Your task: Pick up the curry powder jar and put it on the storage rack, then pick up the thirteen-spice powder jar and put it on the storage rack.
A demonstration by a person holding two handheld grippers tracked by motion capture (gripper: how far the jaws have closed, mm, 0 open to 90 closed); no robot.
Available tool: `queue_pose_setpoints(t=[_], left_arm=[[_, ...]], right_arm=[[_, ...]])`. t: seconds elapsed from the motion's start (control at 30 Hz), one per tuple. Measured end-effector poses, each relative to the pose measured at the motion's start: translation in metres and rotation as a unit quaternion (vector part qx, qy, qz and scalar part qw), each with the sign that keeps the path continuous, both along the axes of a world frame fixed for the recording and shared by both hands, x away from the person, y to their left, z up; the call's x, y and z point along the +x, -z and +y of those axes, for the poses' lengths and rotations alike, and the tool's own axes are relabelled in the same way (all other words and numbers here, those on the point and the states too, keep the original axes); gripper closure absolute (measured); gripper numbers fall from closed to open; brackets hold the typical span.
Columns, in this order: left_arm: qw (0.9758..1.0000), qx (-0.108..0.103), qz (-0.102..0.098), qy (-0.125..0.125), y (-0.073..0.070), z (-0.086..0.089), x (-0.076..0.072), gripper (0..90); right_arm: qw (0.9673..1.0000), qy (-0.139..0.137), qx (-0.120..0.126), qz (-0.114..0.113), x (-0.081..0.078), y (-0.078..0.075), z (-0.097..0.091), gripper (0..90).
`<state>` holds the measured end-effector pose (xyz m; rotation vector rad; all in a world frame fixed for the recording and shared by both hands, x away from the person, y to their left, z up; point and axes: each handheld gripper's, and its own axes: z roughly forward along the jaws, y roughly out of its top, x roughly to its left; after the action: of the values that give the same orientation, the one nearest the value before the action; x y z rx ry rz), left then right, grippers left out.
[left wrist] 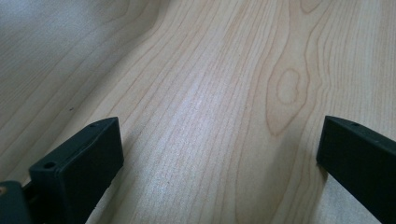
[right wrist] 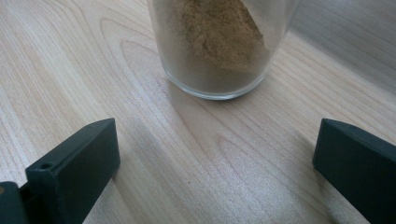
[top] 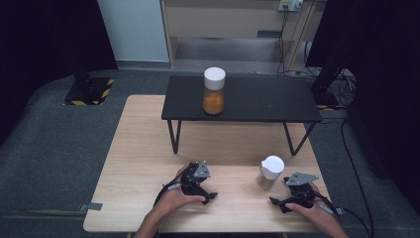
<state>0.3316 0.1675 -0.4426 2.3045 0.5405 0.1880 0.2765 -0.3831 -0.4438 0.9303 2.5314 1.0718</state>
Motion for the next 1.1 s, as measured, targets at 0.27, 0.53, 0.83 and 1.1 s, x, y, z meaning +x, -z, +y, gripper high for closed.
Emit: queue_pose_setpoints(t=[0.27, 0.53, 0.83, 1.1], left_arm=[[1.0, 0.0, 0.0, -0.001, 0.0, -0.0003, -0.0003, 0.0], [1.0, 0.0, 0.0, -0.005, 0.0, -0.001, -0.0018, 0.0], [1.0, 0.001, 0.0, -0.006, -0.0004, -0.001, -0.0023, 0.0], [1.0, 0.001, 0.0, -0.006, -0.0004, -0.001, -0.0023, 0.0]], right_arm=[[1.0, 0.0, 0.0, 0.0, -0.0001, 0.0, 0.0001, 1.3], [1.0, 0.0, 0.0, 0.0, -0.0001, 0.0, 0.0001, 1.3], [1.0, 0.001, 0.001, 0.0, 0.0001, -0.0001, -0.0001, 1.6], [1.0, -0.001, 0.007, 0.004, 0.002, 0.0003, -0.003, 1.6]])
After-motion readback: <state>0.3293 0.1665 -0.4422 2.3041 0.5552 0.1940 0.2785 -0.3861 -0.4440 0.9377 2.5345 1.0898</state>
